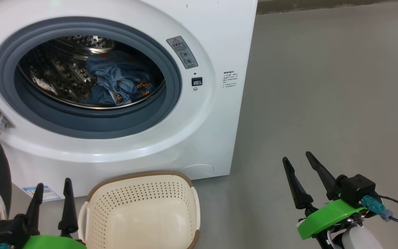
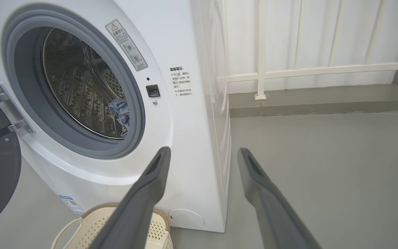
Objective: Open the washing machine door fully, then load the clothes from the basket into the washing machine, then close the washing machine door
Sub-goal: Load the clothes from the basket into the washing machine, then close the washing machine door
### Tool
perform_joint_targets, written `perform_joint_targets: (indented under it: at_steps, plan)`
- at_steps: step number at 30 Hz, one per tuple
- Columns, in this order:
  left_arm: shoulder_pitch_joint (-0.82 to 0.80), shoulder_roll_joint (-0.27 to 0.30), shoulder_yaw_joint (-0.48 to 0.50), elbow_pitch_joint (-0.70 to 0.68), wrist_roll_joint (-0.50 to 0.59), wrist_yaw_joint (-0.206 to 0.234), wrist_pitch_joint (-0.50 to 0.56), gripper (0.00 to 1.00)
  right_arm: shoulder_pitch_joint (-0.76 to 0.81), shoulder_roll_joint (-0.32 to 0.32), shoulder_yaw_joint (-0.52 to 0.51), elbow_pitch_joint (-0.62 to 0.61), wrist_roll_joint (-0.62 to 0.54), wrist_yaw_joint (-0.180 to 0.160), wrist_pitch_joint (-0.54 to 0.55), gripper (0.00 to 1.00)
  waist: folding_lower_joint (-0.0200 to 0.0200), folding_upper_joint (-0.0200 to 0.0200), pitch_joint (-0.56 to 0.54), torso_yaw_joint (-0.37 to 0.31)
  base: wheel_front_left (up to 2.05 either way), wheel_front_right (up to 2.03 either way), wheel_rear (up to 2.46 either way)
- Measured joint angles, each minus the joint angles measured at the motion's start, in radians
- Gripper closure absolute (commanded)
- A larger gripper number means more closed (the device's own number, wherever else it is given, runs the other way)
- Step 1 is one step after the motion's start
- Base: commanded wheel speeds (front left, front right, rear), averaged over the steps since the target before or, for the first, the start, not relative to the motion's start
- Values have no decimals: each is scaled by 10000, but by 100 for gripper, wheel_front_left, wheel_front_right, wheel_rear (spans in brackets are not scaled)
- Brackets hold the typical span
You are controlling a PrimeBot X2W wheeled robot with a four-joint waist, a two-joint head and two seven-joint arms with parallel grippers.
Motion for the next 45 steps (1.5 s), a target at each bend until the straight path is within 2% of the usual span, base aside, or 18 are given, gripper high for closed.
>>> perform_joint_targets:
  at_steps: [23, 45]
  plan:
    - [1, -121, 98, -13, 75, -52, 0, 0, -1, -58, 102, 58, 69, 0, 0, 0, 0, 0, -133, -12, -7, 7, 0]
    - [11, -196, 171, -59, 73, -84, 0, 0, -3, -67, 102, 107, 79, 0, 0, 0, 0, 0, -217, 16, -114, 110, 3]
